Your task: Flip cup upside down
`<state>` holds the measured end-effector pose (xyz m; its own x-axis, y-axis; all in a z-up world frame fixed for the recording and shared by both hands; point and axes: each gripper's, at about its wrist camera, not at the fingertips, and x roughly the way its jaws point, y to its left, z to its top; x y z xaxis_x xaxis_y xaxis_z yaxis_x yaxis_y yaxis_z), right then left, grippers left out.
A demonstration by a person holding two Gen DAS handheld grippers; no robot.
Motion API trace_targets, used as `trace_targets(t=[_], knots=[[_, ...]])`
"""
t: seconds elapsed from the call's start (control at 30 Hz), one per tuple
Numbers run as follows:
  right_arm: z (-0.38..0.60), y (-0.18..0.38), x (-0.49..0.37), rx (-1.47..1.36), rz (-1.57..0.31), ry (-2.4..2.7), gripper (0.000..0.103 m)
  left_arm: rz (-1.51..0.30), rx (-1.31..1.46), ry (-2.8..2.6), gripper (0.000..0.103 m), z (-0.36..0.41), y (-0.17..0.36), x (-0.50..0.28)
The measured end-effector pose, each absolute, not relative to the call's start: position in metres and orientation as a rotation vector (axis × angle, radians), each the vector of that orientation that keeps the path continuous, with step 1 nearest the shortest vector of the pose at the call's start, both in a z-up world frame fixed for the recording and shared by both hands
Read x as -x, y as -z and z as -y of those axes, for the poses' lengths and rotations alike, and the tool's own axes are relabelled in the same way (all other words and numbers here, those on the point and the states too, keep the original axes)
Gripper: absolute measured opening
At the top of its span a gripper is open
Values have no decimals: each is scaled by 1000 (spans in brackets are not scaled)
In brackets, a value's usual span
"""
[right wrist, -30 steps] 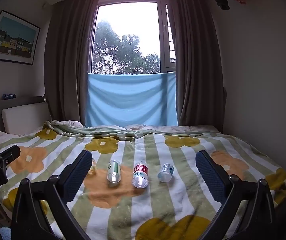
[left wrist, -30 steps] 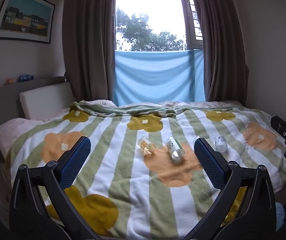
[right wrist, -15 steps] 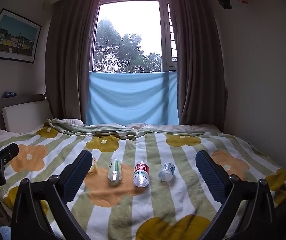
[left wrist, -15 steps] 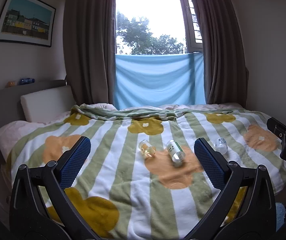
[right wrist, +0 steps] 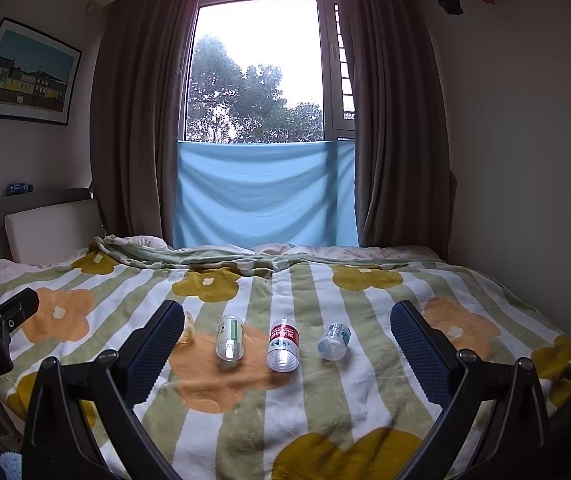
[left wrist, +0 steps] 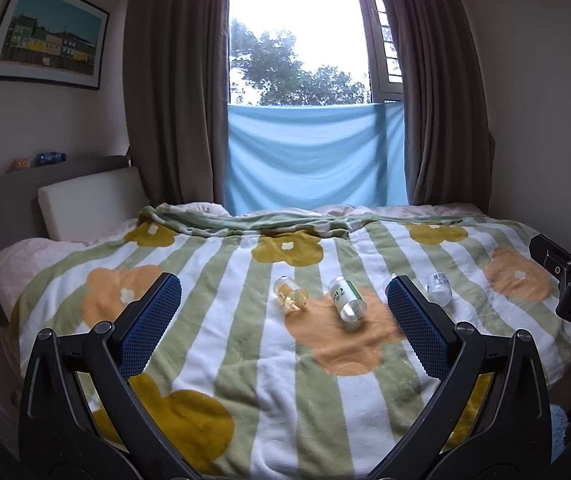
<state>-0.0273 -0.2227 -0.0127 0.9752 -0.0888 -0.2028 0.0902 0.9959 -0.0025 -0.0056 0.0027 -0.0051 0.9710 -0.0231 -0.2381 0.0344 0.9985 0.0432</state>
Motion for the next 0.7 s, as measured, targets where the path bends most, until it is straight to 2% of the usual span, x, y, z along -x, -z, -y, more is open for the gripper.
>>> trace_targets(t=[0.7], knots=[[226, 14, 26, -9, -205, 92, 103, -243, -10, 50, 103, -3, 4, 0]])
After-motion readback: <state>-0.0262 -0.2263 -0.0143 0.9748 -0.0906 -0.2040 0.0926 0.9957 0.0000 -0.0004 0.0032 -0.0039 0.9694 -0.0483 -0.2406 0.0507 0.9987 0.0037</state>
